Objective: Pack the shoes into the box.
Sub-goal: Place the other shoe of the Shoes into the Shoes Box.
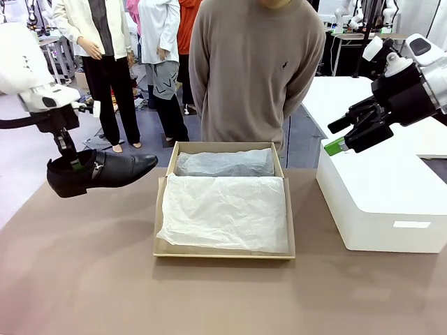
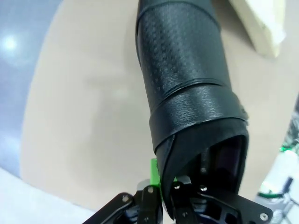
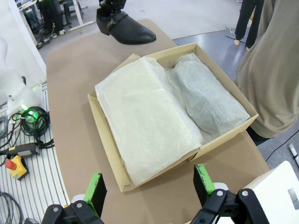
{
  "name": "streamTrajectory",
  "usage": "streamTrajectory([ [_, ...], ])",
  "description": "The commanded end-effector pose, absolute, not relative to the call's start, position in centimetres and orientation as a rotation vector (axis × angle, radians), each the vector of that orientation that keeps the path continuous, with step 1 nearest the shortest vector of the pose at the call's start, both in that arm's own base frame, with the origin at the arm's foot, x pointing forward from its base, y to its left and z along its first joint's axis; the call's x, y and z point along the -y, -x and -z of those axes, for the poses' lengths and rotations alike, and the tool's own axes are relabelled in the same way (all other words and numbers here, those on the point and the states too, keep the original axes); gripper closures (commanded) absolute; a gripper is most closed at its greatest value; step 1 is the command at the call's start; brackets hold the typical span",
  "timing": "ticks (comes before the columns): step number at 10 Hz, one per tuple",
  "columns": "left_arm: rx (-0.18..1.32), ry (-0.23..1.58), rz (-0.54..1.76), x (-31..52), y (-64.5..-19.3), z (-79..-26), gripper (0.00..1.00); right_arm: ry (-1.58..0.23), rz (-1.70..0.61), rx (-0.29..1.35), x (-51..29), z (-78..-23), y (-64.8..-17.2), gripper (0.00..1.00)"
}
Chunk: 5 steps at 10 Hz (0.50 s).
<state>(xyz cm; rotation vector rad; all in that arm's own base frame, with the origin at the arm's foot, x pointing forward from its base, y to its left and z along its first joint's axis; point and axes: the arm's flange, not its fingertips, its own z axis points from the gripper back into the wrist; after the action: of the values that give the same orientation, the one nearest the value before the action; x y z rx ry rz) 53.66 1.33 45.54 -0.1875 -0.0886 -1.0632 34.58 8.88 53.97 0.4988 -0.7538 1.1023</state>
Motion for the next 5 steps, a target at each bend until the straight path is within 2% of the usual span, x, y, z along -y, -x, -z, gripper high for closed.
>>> streamTrajectory([
  [1,0.102,0.274,0.946,-1.5,-53.2,-46.8,1.00,-0.520,-1.125,0.785,-8.9,-53.9,-35.0,0.00],
  [5,0.074,0.251,0.958,-1.7,-52.9,-46.2,1.00,-0.520,-1.125,0.785,-8.9,-53.9,-35.0,0.00],
])
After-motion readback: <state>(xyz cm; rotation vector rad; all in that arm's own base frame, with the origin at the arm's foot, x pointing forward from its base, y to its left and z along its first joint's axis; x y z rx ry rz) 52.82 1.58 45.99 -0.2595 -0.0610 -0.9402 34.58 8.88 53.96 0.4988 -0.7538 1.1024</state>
